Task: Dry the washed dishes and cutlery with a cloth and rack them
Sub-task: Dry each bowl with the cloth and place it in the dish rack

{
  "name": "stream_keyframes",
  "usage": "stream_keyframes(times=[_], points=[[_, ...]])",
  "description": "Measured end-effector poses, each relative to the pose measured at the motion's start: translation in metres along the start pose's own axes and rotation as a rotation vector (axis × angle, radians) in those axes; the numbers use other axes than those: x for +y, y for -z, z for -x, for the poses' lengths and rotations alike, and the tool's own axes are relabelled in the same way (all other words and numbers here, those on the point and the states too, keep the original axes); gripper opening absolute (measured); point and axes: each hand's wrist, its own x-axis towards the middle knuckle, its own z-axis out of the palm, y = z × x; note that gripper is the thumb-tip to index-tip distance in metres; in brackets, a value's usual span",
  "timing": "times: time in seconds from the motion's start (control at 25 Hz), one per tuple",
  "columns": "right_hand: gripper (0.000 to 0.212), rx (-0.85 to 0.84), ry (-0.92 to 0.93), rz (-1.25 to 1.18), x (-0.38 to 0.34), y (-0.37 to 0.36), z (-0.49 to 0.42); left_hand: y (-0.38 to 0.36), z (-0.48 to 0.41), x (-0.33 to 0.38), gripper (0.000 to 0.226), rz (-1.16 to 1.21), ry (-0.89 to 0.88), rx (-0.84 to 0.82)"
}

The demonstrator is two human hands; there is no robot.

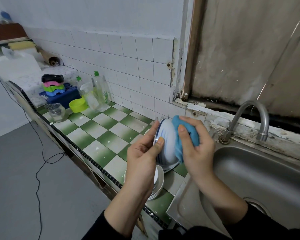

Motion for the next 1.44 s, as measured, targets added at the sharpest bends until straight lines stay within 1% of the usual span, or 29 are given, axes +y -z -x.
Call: stream_keyframes(times=[0.04, 0.08, 0.16, 0.2, 0.24, 0.28, 0.36, 0.4, 0.44, 0.52, 0.56, 0.6, 0.68, 0.72, 0.76, 0.92, 1.0, 1.08, 1.12, 1.24, 1.28, 1.44], points=[[0.021, -0.005, 0.045, 0.038, 0.000, -0.002, 0.001, -0.003, 0.000, 0.002, 0.039, 0.034, 0.011, 0.022], [0.022, -0.037, 0.162, 0.111, 0.003, -0.002, 0.006, -0.005, -0.001, 0.006, 0.038, 0.081, 0.026, 0.039], [0.025, -0.171, 0.490, 0.278, 0.009, 0.002, 0.023, -0.006, -0.005, 0.015, 0.035, 0.164, 0.055, 0.063], [0.026, -0.222, 0.595, 0.329, 0.013, 0.007, 0.029, -0.006, -0.005, 0.020, 0.034, 0.184, 0.064, 0.074], [0.026, -0.244, 0.628, 0.344, 0.017, 0.010, 0.030, -0.006, -0.005, 0.022, 0.034, 0.199, 0.072, 0.086], [0.024, -0.227, 0.605, 0.325, 0.019, 0.011, 0.029, -0.007, -0.003, 0.023, 0.036, 0.210, 0.082, 0.096], [0.022, -0.130, 0.486, 0.232, 0.014, 0.007, 0.021, -0.012, 0.001, 0.024, 0.039, 0.234, 0.103, 0.107], [0.021, -0.093, 0.461, 0.210, 0.012, 0.004, 0.018, -0.015, 0.002, 0.024, 0.039, 0.255, 0.108, 0.106], [0.022, -0.081, 0.484, 0.217, 0.012, 0.002, 0.019, -0.017, 0.002, 0.025, 0.038, 0.273, 0.106, 0.107], [0.024, -0.140, 0.595, 0.254, 0.018, 0.003, 0.025, -0.017, -0.001, 0.029, 0.037, 0.285, 0.086, 0.115], [0.024, -0.163, 0.607, 0.244, 0.021, 0.005, 0.029, -0.016, -0.002, 0.030, 0.035, 0.282, 0.077, 0.119], [0.025, -0.155, 0.558, 0.203, 0.022, 0.007, 0.032, -0.015, -0.002, 0.030, 0.033, 0.277, 0.074, 0.119], [0.027, -0.097, 0.381, 0.081, 0.015, 0.006, 0.031, -0.015, 0.001, 0.029, 0.030, 0.274, 0.081, 0.126], [0.028, -0.077, 0.322, 0.037, 0.008, 0.004, 0.029, -0.016, 0.001, 0.029, 0.030, 0.277, 0.083, 0.134], [0.028, -0.066, 0.306, 0.026, 0.002, 0.002, 0.028, -0.015, 0.001, 0.028, 0.030, 0.281, 0.080, 0.143], [0.028, -0.132, 0.447, 0.136, 0.004, 0.007, 0.030, -0.014, -0.002, 0.029, 0.029, 0.280, 0.060, 0.140], [0.029, -0.113, 0.410, 0.129, 0.010, 0.010, 0.031, -0.016, 0.001, 0.027, 0.027, 0.284, 0.067, 0.118], [0.031, -0.053, 0.356, 0.131, 0.006, 0.006, 0.030, -0.019, 0.002, 0.027, 0.027, 0.286, 0.064, 0.103], [0.031, -0.039, 0.375, 0.155, 0.004, 0.003, 0.030, -0.019, 0.001, 0.028, 0.027, 0.288, 0.061, 0.098], [0.028, -0.071, 0.527, 0.231, 0.011, 0.000, 0.035, -0.018, -0.005, 0.034, 0.025, 0.322, 0.076, 0.072], [0.030, -0.059, 0.518, 0.210, 0.014, 0.000, 0.037, -0.017, -0.006, 0.035, 0.023, 0.339, 0.087, 0.065], [0.043, 0.047, 0.329, -0.003, 0.010, 0.000, 0.039, -0.018, -0.008, 0.034, 0.021, 0.413, 0.127, 0.031]])
